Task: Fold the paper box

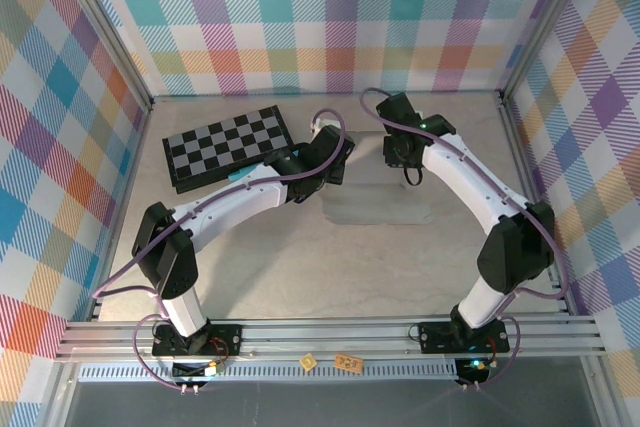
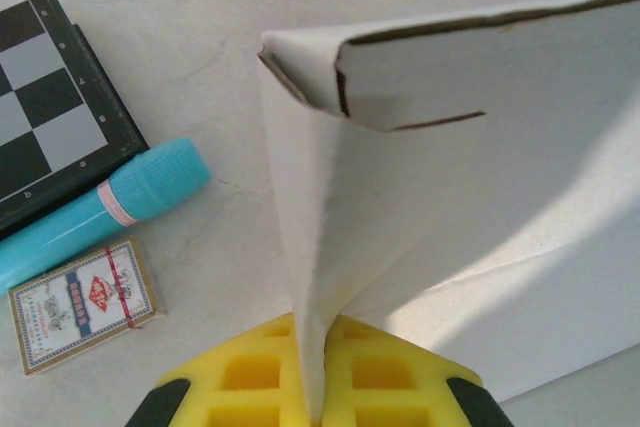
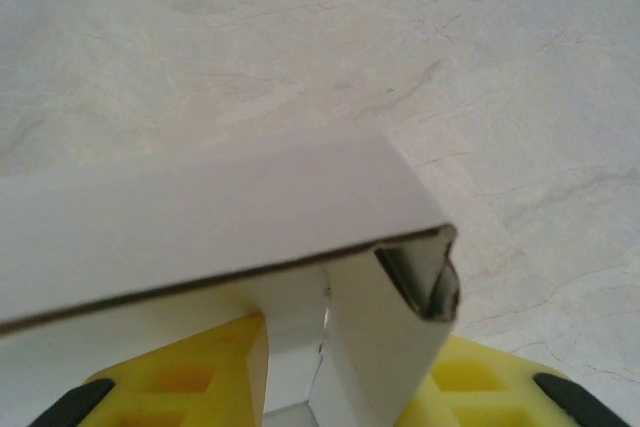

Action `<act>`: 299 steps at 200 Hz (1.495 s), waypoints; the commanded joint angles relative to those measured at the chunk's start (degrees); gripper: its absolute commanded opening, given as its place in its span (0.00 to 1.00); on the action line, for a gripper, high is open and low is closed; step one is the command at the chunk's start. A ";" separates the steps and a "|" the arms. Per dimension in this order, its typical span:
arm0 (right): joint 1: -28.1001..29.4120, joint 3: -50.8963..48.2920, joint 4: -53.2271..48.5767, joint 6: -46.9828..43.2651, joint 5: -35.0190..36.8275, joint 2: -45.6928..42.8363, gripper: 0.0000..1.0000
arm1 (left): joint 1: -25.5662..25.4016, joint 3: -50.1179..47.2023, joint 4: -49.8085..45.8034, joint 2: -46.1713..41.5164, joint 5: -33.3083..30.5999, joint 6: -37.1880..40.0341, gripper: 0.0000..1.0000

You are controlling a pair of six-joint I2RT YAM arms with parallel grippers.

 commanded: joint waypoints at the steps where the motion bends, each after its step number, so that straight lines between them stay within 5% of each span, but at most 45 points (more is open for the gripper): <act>1: -1.99 -1.65 3.64 -0.48 -4.02 -2.45 0.36 | 0.87 0.65 0.24 -0.30 2.59 -1.17 0.00; 96: -7.10 -6.04 8.23 -3.52 -14.54 -3.84 0.30 | 2.73 2.29 -1.27 1.69 7.88 -2.55 0.00; 131: -6.19 -4.17 6.38 -1.66 -10.12 -3.11 0.00 | 3.00 2.79 -1.43 2.53 9.03 -2.79 0.00; 184: -0.90 -4.67 3.60 -0.98 -2.12 -5.44 0.00 | 4.58 -0.29 1.39 2.69 11.32 -3.10 0.02; 238: 1.92 -12.09 5.98 -0.09 0.70 -6.67 0.00 | 5.73 -11.73 16.42 3.62 18.99 -3.72 0.00; 299: 6.36 -17.23 9.11 0.29 5.21 -4.83 0.00 | 5.73 -20.94 27.32 7.71 20.38 -8.32 0.00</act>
